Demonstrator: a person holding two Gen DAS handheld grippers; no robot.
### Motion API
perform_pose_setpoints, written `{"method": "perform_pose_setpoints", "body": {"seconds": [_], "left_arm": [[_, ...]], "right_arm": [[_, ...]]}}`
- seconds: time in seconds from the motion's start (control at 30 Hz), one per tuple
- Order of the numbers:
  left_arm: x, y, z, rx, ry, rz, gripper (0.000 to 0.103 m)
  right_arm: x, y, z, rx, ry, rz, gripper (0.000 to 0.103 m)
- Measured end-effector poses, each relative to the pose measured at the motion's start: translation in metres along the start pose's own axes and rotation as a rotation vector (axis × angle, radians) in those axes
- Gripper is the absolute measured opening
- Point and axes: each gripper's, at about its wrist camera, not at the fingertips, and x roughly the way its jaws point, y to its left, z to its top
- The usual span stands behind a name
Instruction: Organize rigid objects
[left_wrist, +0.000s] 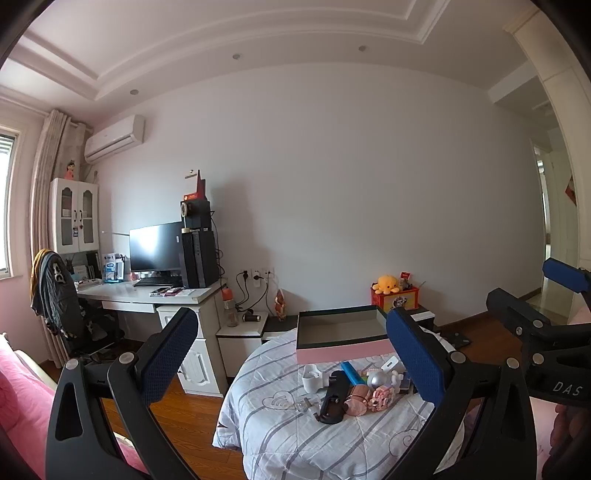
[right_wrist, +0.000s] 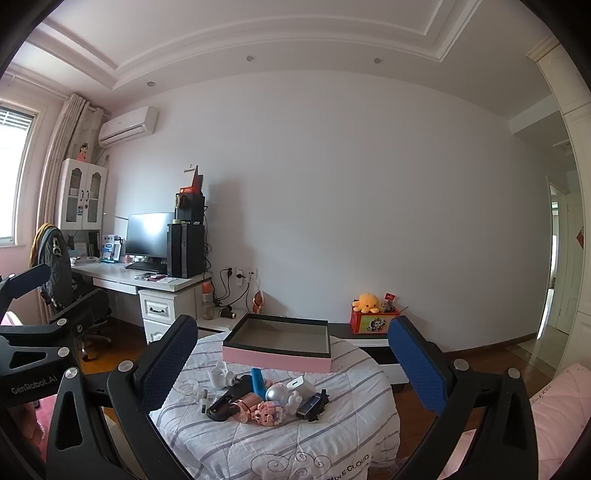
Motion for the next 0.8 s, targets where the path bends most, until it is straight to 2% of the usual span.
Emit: {"method": "perform_pose_setpoints", "body": {"seconds": [0.8], "left_arm": [[-0.0074, -0.0012, 0.0053, 0.007, 0.006, -0.003, 0.103]], "right_arm": [[-0.0009, 0.002, -0.001, -0.002, 0.007, 0.0, 0.103]]}}
